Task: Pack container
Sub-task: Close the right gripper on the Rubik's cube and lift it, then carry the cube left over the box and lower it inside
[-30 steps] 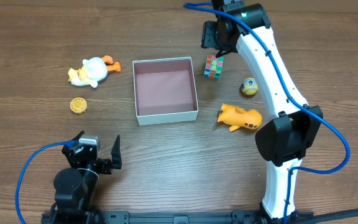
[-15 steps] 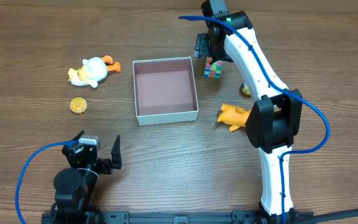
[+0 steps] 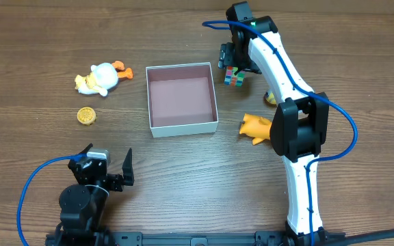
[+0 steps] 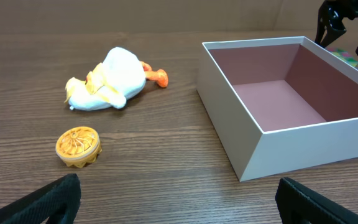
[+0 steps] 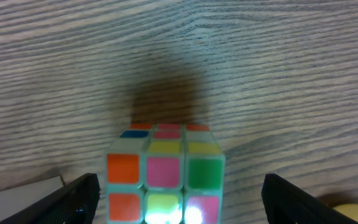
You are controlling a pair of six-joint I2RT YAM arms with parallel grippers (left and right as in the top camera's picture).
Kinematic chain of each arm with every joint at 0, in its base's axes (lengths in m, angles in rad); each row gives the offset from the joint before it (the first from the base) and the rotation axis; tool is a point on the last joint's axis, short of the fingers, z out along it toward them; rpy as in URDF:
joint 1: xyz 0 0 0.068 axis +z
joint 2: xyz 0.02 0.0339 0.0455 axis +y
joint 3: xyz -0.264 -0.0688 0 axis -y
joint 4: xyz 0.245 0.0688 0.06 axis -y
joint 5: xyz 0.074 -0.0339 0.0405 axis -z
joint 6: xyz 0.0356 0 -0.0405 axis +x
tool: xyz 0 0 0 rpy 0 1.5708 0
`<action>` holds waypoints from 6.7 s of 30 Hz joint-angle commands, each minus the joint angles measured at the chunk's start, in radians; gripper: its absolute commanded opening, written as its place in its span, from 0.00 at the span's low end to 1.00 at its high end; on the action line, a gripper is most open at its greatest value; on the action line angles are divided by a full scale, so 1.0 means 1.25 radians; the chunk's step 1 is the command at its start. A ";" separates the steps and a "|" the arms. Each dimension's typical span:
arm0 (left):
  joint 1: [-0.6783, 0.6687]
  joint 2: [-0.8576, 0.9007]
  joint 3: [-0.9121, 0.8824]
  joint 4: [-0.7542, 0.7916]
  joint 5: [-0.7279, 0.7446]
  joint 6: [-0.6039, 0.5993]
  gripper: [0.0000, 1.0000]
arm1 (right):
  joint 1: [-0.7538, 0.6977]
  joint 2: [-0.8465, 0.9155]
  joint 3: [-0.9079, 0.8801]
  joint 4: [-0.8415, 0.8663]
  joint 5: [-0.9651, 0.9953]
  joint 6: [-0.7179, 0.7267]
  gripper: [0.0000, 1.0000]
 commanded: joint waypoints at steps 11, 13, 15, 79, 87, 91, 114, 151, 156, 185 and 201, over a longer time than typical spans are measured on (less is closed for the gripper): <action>0.005 -0.007 -0.004 0.003 -0.003 -0.011 1.00 | -0.007 0.026 -0.009 0.016 -0.026 0.000 0.86; 0.005 -0.007 -0.004 0.003 -0.003 -0.012 1.00 | -0.007 0.030 -0.009 0.015 -0.029 0.000 0.86; 0.005 -0.007 -0.004 0.003 -0.003 -0.011 1.00 | -0.007 0.031 -0.009 0.016 -0.028 -0.001 0.86; 0.005 -0.007 -0.004 0.003 -0.003 -0.011 1.00 | 0.063 0.064 0.403 -0.382 -0.025 -0.063 0.55; 0.005 -0.007 -0.004 0.003 -0.003 -0.011 1.00 | 0.119 0.038 0.403 -0.391 -0.026 -0.063 0.53; 0.005 -0.007 -0.004 0.003 -0.003 -0.011 1.00 | 0.141 0.023 0.403 -0.391 -0.029 -0.063 0.53; 0.005 -0.007 -0.004 0.003 -0.003 -0.011 1.00 | 0.235 0.021 0.350 -0.268 -0.028 -0.034 0.53; 0.005 -0.007 -0.004 0.003 -0.003 -0.012 1.00 | 0.173 0.021 0.212 -0.210 -0.020 -0.021 0.58; 0.005 -0.007 -0.004 0.003 -0.003 -0.011 1.00 | 0.182 0.021 0.212 -0.215 -0.029 -0.020 0.58; 0.005 -0.007 -0.004 0.003 -0.003 -0.011 1.00 | 0.215 0.021 0.212 -0.240 -0.028 -0.021 0.52; 0.005 -0.007 -0.004 0.003 -0.003 -0.011 1.00 | 0.219 0.020 0.215 -0.233 -0.013 -0.046 0.49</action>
